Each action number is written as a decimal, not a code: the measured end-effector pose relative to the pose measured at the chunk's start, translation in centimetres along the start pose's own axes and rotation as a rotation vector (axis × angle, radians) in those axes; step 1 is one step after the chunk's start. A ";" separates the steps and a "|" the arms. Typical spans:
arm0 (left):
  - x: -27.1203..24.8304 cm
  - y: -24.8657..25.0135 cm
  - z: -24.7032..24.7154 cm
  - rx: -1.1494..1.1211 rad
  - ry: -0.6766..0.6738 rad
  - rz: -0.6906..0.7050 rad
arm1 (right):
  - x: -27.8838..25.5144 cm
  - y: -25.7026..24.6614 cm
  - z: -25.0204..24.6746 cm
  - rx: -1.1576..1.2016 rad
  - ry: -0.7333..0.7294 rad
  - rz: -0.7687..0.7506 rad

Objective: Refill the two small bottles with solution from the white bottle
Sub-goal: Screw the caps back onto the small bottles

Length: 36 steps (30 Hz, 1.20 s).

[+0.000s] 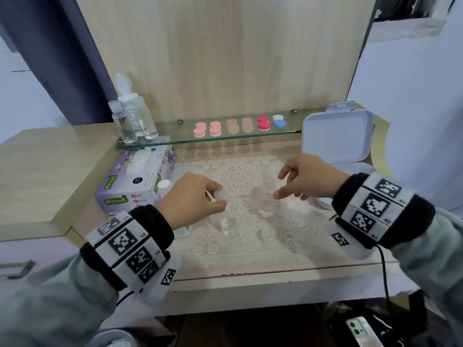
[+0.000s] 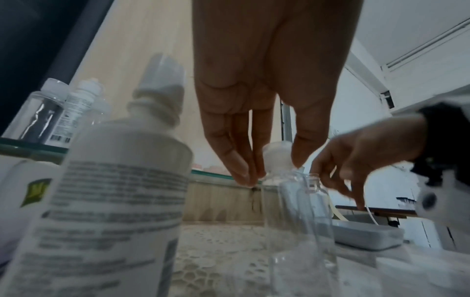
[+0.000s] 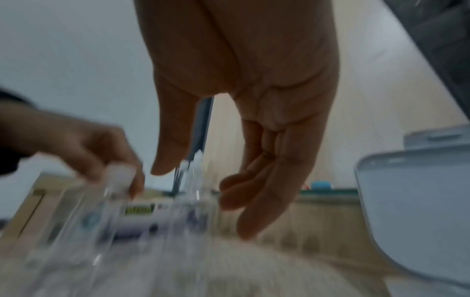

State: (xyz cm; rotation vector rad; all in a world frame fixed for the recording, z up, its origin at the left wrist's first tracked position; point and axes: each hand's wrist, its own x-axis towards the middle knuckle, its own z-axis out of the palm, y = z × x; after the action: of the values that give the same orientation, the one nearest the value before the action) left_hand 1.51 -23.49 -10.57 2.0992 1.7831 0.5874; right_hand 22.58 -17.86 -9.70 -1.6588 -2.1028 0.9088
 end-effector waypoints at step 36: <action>2.4 6.2 2.4 -0.166 0.115 0.168 | -3.6 4.8 1.6 0.498 0.053 -0.164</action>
State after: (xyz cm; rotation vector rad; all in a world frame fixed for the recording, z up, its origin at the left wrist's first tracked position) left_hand 8.31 -22.13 -9.32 2.1510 1.5635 0.8862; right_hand 26.25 -21.11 -13.48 -1.2233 -1.7561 1.1967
